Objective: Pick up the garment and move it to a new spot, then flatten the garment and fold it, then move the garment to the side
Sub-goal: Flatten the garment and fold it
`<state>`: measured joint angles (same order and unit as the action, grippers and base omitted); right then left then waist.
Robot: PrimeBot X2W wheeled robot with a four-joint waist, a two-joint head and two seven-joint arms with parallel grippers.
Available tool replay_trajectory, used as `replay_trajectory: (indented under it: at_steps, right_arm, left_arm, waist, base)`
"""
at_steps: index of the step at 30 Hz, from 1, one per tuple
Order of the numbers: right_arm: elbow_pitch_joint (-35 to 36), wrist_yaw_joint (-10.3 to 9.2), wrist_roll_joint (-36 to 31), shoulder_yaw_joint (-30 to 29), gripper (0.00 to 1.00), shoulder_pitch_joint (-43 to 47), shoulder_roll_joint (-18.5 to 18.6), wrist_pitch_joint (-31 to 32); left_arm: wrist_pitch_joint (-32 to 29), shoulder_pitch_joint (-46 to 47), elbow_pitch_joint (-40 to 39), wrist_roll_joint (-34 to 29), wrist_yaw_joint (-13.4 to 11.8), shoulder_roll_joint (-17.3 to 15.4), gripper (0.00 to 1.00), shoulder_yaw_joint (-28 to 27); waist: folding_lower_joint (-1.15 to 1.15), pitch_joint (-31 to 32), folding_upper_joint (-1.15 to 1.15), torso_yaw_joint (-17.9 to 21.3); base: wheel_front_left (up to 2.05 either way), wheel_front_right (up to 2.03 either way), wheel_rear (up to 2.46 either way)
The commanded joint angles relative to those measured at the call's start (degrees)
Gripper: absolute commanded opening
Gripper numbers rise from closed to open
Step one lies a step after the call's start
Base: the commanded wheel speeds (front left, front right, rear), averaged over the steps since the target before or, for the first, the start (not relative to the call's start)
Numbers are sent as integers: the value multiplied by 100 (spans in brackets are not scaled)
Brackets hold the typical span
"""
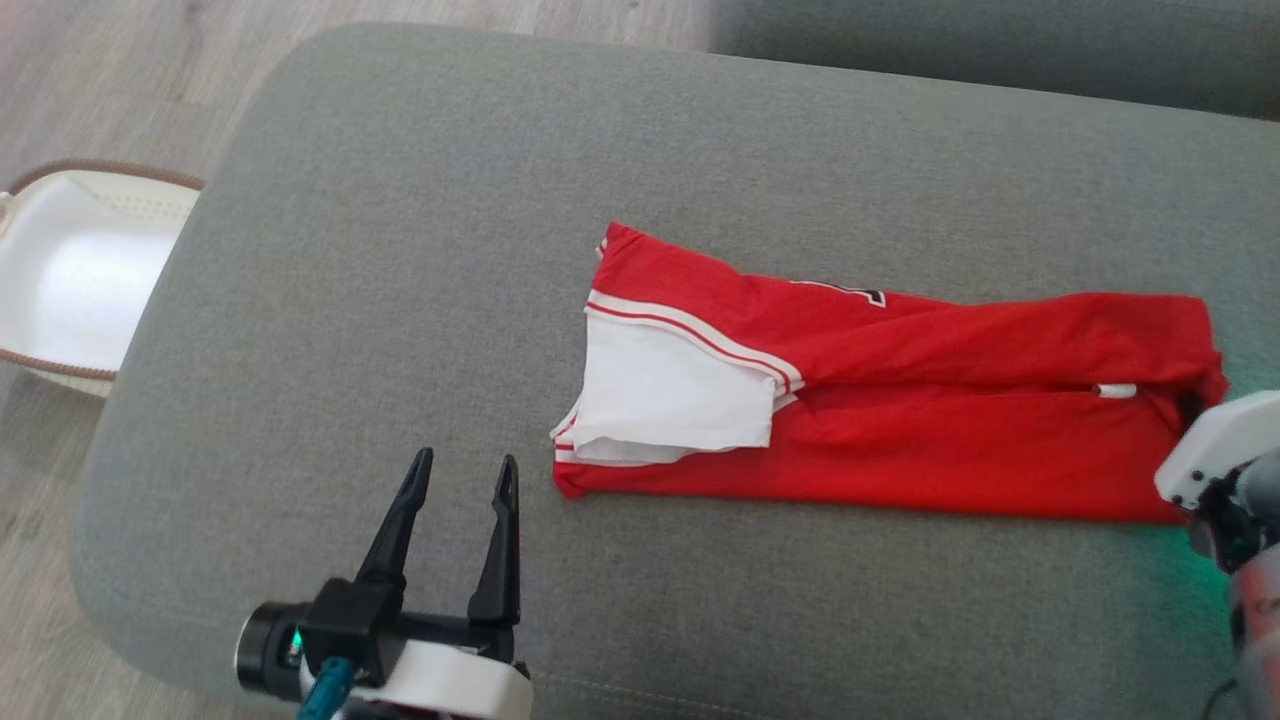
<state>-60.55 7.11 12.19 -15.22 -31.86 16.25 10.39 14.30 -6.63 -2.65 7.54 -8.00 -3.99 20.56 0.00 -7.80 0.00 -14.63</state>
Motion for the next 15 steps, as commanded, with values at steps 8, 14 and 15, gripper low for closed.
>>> replay_trajectory:
  at_steps: [8, 14, 15]
  right_arm:
    - [144, 37, 136, 430, 0, -50, 124, -37]
    - [449, 37, 126, 548, 0, -251, 516, -40]
    - [509, 37, 133, 553, 0, -294, 594, -7]
  left_arm:
    - [70, 210, -134, -109, 63, 84, 100, -330]
    - [70, 219, -134, -121, 118, 99, 100, -373]
    - [70, 229, -137, -125, 120, 101, 100, -378]
  waist:
    - [0, 123, 0, 300]
    - [0, 124, 0, 678]
    - [0, 115, 0, 738]
  base:
    - [0, 0, 0]
    - [0, 0, 0]
    - [0, 0, 0]
